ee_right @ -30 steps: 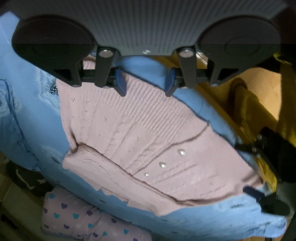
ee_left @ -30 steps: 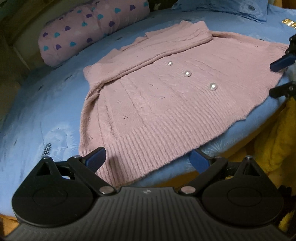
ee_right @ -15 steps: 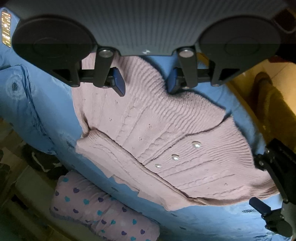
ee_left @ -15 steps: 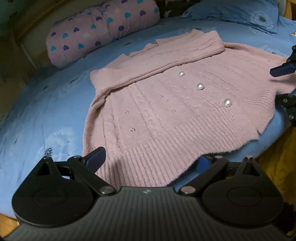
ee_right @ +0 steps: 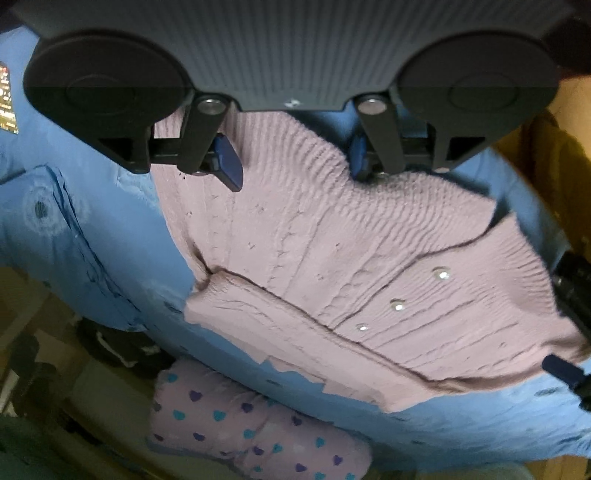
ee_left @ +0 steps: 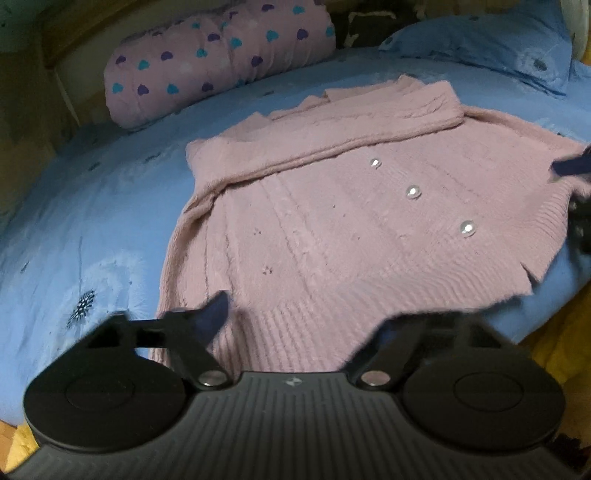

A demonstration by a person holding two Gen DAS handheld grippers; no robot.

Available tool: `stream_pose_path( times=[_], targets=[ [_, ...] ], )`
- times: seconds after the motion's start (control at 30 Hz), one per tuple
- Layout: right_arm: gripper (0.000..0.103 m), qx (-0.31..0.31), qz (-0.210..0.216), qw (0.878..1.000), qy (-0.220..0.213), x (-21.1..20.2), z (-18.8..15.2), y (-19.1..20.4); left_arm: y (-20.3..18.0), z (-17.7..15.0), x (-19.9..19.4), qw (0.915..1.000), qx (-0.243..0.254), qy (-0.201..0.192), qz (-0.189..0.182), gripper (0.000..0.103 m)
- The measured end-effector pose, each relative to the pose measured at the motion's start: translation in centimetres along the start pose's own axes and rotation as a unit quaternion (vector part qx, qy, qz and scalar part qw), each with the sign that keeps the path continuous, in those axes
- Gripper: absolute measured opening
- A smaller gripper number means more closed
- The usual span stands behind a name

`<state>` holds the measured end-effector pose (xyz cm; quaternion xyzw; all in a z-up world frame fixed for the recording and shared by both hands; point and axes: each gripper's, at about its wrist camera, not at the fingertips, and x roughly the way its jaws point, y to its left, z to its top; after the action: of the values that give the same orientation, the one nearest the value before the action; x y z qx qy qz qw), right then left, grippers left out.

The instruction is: Fold small clothes

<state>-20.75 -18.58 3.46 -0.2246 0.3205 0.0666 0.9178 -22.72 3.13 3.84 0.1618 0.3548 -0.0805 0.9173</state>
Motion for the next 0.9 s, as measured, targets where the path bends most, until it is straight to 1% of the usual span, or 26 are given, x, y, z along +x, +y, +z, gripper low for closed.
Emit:
stream_pose_path(
  times=[0.03,0.07,0.1,0.13,0.17,0.2,0.3,0.53,0.67,0.9],
  targets=[
    [0.037,0.004,0.004,1.0,-0.004,0.0,0.0,-0.1,0.1,0.1,0.0,1.0,-0.004,0.001,-0.003,0.048],
    [0.016,0.006,0.006,1.0,-0.006,0.0,0.0,-0.1,0.2,0.2,0.1,0.9999,-0.012,0.003,-0.007,0.034],
    [0.014,0.006,0.005,1.0,-0.005,0.1,0.0,-0.1,0.4,0.3,0.2,0.9997,-0.02,0.005,-0.009,0.029],
    [0.016,0.007,0.003,1.0,-0.007,0.1,-0.1,-0.1,0.6,0.3,0.2,0.9996,-0.027,0.004,-0.008,0.022],
    [0.013,0.009,0.003,1.0,-0.01,0.1,0.0,-0.2,0.7,0.4,0.2,0.9994,-0.033,0.002,-0.007,0.016],
    [0.013,0.011,0.002,1.0,-0.014,0.0,0.0,-0.3,0.9,0.5,0.1,0.9993,-0.037,-0.001,-0.006,0.014],
    [0.009,0.012,-0.009,0.999,-0.034,-0.4,0.3,-0.4,1.1,1.1,-0.6,0.9989,-0.044,-0.018,-0.002,0.011],
    [0.008,-0.01,-0.056,0.993,-0.101,-1.4,2.2,-0.9,1.7,4.5,-2.6,0.9954,-0.036,-0.083,0.033,0.009],
    [0.008,-0.015,-0.074,0.988,-0.135,-1.5,4.1,-1.7,2.3,7.1,-2.9,0.992,-0.029,-0.111,0.051,0.008],
    [0.008,-0.022,-0.089,0.981,-0.17,0.0,8.2,-3.3,3.9,11.8,-2.1,0.9857,-0.026,-0.147,0.079,0.008]
  ],
)
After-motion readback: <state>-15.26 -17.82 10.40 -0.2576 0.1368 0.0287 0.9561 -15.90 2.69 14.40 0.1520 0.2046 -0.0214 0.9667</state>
